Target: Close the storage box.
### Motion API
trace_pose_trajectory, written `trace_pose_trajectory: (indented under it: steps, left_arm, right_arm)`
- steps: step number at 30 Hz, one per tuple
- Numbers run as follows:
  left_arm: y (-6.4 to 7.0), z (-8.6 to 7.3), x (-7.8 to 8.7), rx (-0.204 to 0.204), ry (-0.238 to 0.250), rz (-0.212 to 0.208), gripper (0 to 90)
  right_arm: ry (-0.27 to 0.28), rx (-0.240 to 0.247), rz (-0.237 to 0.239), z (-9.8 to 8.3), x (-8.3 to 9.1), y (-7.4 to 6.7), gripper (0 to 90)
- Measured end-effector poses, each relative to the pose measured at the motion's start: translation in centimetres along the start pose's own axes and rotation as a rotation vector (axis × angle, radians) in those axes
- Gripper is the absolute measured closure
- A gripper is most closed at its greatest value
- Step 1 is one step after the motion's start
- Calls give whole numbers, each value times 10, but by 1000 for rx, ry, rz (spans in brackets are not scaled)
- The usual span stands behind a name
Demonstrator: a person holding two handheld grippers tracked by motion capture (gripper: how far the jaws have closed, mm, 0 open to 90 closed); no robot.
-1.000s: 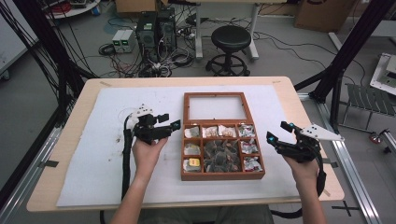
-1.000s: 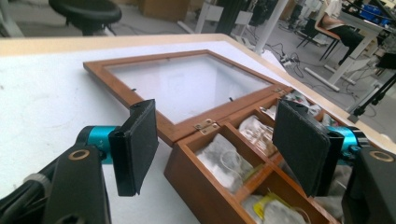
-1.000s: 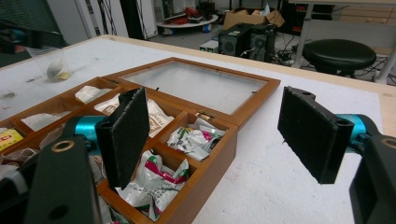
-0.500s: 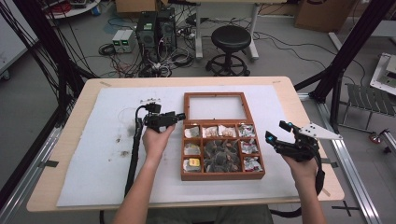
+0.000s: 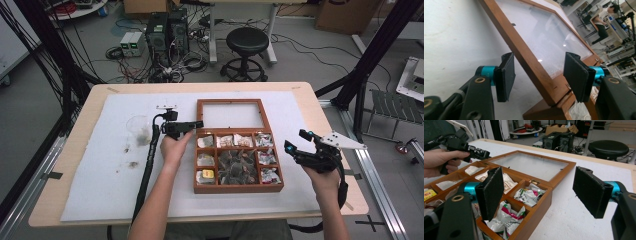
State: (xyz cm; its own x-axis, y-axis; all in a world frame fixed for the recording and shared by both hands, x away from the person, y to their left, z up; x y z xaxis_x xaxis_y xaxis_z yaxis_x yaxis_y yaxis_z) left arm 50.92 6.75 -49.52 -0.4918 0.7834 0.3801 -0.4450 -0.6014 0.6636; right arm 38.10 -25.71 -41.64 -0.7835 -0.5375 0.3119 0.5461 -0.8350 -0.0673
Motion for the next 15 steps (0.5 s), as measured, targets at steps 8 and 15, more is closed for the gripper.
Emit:
trace_pose_trajectory:
  steps: [8, 15]
  left_arm:
    - [-8, -2, -4, 42, 4, 4, 525]
    - [-9, -3, -10, 86, 18, -39, 539]
  right_arm:
    - [7, -3, -3, 1, 3, 2, 257]
    - [6, -1, 4, 1, 2, 1, 257]
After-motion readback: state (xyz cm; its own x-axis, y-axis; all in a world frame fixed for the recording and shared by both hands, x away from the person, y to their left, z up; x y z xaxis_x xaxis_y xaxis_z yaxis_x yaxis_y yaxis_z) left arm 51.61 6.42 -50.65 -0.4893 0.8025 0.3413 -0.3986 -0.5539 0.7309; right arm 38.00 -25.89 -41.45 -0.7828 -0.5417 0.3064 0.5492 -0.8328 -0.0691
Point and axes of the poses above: each handheld gripper's, and its own axes: x roughly backward along the jaws, z roughly out of its top, y roughly to its right, the point moved 10 cm from there along -x, roughly forward along the jaws, and after that the axes turned 2 degrees about -z, right-handed, at the moved point
